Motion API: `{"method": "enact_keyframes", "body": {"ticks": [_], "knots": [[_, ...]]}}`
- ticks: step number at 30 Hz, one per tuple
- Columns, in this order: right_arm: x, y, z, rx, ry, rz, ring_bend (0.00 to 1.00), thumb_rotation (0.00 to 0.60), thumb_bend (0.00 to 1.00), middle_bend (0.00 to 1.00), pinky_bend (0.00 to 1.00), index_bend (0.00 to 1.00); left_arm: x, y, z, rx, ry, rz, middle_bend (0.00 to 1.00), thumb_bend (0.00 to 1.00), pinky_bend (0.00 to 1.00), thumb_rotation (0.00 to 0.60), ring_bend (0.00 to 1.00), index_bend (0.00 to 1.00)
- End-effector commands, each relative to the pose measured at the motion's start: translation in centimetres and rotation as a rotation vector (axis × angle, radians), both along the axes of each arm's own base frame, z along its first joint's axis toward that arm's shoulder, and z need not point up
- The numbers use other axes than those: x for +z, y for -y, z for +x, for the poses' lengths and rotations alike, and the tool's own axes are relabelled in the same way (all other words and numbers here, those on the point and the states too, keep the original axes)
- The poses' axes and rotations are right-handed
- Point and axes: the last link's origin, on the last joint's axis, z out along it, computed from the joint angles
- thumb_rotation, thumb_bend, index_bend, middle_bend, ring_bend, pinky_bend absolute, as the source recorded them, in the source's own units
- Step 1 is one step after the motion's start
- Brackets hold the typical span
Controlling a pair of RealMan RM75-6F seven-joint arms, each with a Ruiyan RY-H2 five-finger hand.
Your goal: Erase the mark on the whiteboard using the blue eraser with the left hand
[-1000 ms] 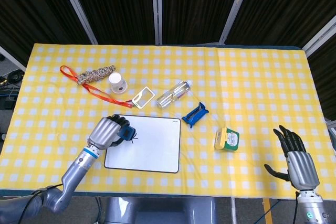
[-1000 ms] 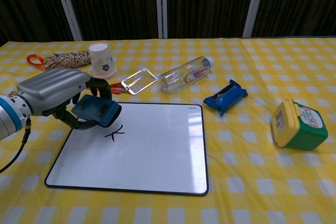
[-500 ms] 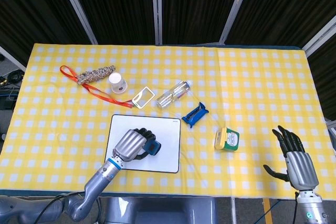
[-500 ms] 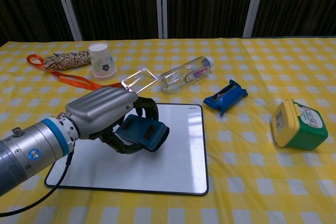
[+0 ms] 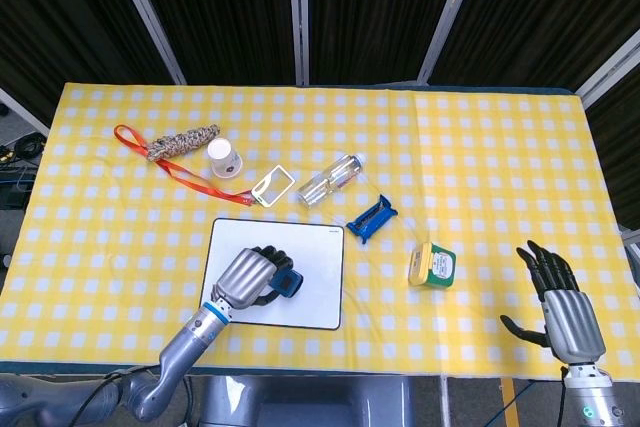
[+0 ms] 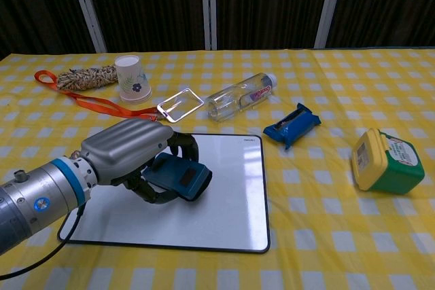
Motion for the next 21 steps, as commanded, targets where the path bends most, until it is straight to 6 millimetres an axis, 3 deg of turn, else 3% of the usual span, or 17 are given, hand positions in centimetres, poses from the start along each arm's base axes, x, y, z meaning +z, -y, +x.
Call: {"method": "enact_keyframes", "body": {"ticks": [1,14,21], "knots": [[-0.1,0.0,0.0,0.001,-0.004,0.002,0.00,0.600,0.07,0.00,0.00,0.00,0.4,-0.4,-1.1,0.019,-0.014,0.012,0.58,0.57,0.51,0.600,0.54,0.78],[-0.3,-0.2,0.2,0.009,-0.013,0.004,0.00,0.600,0.07,0.00,0.00,0.00,3.4,-2.3,-6.2,0.099,-0.058,0.086,0.58,0.57,0.51,0.600,0.54,0.78],[-0.3,-0.2,0.2,0.008,-0.011,0.003,0.00,0.600,0.07,0.00,0.00,0.00,3.2,-2.3,-5.6,0.081,-0.047,0.069,0.58,0.57,0.51,0.600,0.54,0.78]]}}
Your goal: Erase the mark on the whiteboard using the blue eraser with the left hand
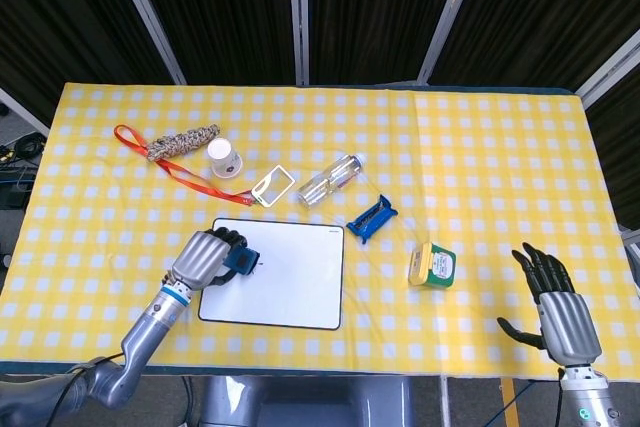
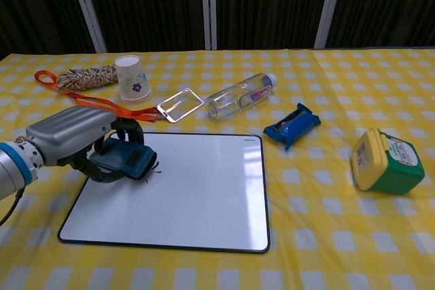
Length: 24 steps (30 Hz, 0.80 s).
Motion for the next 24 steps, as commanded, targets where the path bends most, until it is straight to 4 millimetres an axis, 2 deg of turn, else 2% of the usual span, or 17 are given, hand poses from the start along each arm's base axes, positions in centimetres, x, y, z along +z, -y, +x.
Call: {"method": "enact_keyframes", "body": {"ticks": [1,12,20,24], "knots": [[0.1,0.0,0.0,-0.001,0.004,-0.003,0.00,0.600,0.07,0.00,0.00,0.00,-0.5,0.3,0.6,-0.013,0.004,-0.015,0.58,0.57,0.51,0.600,0.54,0.78],[0.6,0.1,-0.1,-0.004,0.024,-0.012,0.00,0.600,0.07,0.00,0.00,0.00,-4.0,2.7,5.6,-0.104,0.063,-0.100,0.58,0.57,0.51,0.600,0.54,0.78],[0.7,0.1,0.0,0.000,0.027,-0.011,0.00,0.600,0.07,0.00,0.00,0.00,-4.5,3.1,8.1,-0.137,0.095,-0.094,0.58,0.57,0.51,0.600,0.54,0.78],[0.7,0.1,0.0,-0.002,0.027,-0.010,0.00,0.600,0.07,0.00,0.00,0.00,-4.3,2.2,8.2,-0.134,0.082,-0.071,0.58,0.57,0.51,0.600,0.54,0.78]]}}
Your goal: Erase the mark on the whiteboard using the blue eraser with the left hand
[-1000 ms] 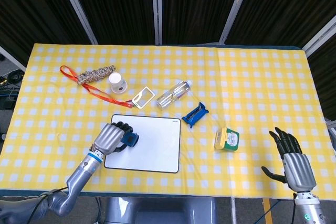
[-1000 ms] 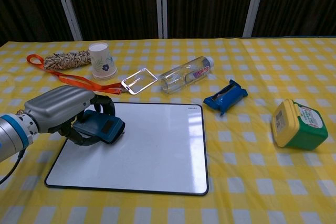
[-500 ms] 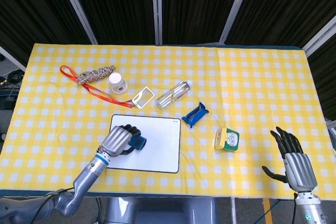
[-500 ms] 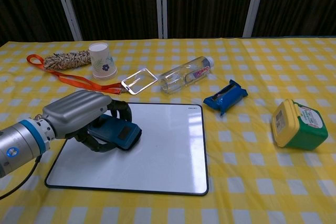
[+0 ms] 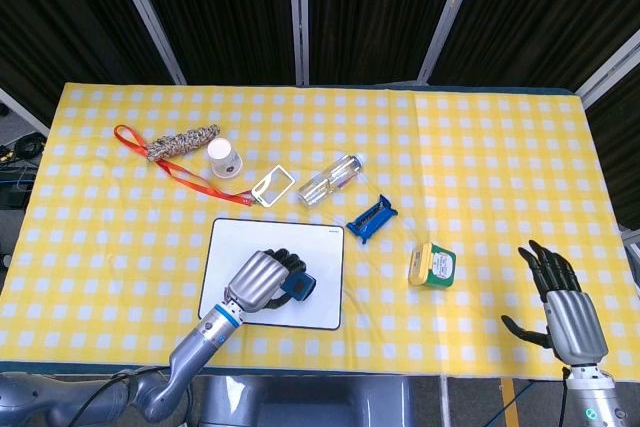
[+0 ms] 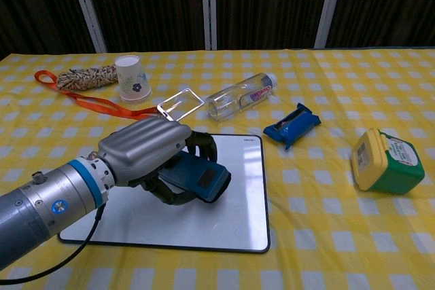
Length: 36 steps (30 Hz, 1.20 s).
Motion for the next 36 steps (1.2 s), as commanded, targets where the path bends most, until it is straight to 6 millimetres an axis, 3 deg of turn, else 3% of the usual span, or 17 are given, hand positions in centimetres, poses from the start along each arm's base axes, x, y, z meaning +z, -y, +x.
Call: {"method": "enact_keyframes", "body": {"ticks": [1,12,18,30,36], "knots": [[0.0,0.0,0.0,0.001,0.000,0.000,0.00,0.600,0.07,0.00,0.00,0.00,0.0,-0.7,-0.1,0.007,-0.013,0.013,0.58,0.57,0.51,0.600,0.54,0.78],[-0.2,0.0,0.0,0.002,-0.004,0.007,0.00,0.600,0.07,0.00,0.00,0.00,-0.2,-2.5,-1.4,0.046,-0.040,0.031,0.58,0.57,0.51,0.600,0.54,0.78],[-0.2,-0.1,0.1,0.004,-0.002,0.006,0.00,0.600,0.07,0.00,0.00,0.00,1.0,-3.4,-4.5,0.088,-0.085,0.064,0.58,0.57,0.51,0.600,0.54,0.78],[-0.3,-0.2,0.2,0.008,-0.007,0.008,0.00,0.600,0.07,0.00,0.00,0.00,3.5,-4.3,-8.6,0.142,-0.103,0.107,0.58,0.57,0.51,0.600,0.54,0.78],[-0.4,-0.2,0.2,0.008,-0.009,0.007,0.00,0.600,0.07,0.00,0.00,0.00,3.6,-4.5,-8.4,0.142,-0.087,0.101,0.58,0.57,0.51,0.600,0.54,0.78]]}}
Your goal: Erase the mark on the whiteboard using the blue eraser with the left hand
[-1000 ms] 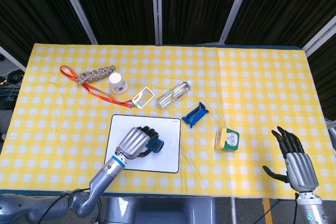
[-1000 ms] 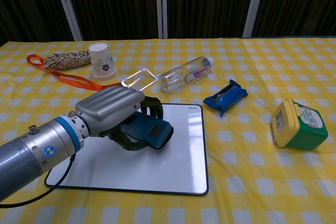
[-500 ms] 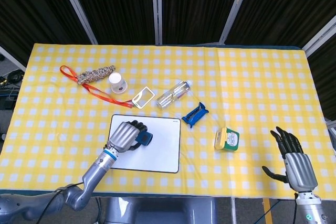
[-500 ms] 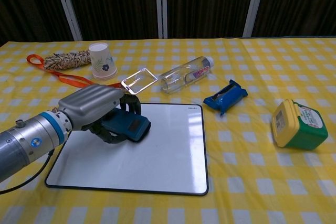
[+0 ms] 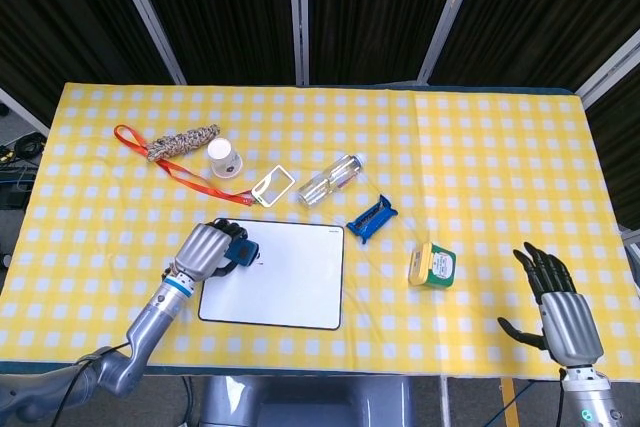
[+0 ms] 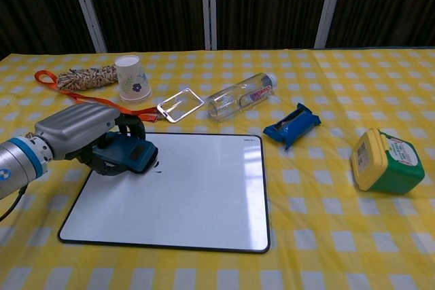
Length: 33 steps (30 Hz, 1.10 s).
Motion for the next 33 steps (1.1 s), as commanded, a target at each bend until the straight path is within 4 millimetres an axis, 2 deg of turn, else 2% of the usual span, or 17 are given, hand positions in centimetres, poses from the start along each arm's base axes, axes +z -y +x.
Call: {"method": "enact_keyframes", "body": {"ticks": [1,8,15,21,25,33], "knots": [[0.0,0.0,0.0,-0.001,0.000,0.000,0.00,0.600,0.07,0.00,0.00,0.00,-0.5,0.3,0.8,-0.018,0.011,-0.019,0.58,0.57,0.51,0.600,0.54,0.78],[0.3,0.1,-0.1,-0.003,0.008,-0.006,0.00,0.600,0.07,0.00,0.00,0.00,-2.1,1.2,2.4,-0.054,0.019,-0.062,0.58,0.57,0.51,0.600,0.54,0.78],[0.3,0.1,-0.1,-0.002,0.008,-0.004,0.00,0.600,0.07,0.00,0.00,0.00,-3.9,2.7,5.3,-0.108,0.063,-0.113,0.58,0.57,0.51,0.600,0.54,0.78],[0.3,0.1,-0.1,0.000,0.009,-0.006,0.00,0.600,0.07,0.00,0.00,0.00,-4.7,4.1,8.0,-0.156,0.112,-0.139,0.58,0.57,0.51,0.600,0.54,0.78],[0.4,0.1,-0.1,0.001,0.011,-0.008,0.00,0.600,0.07,0.00,0.00,0.00,-4.6,4.1,8.5,-0.158,0.121,-0.135,0.58,0.57,0.51,0.600,0.54,0.78],[0.3,0.0,0.0,0.005,0.010,-0.003,0.00,0.600,0.07,0.00,0.00,0.00,-4.4,3.3,7.4,-0.144,0.087,-0.112,0.58,0.57,0.51,0.600,0.54,0.78]]}}
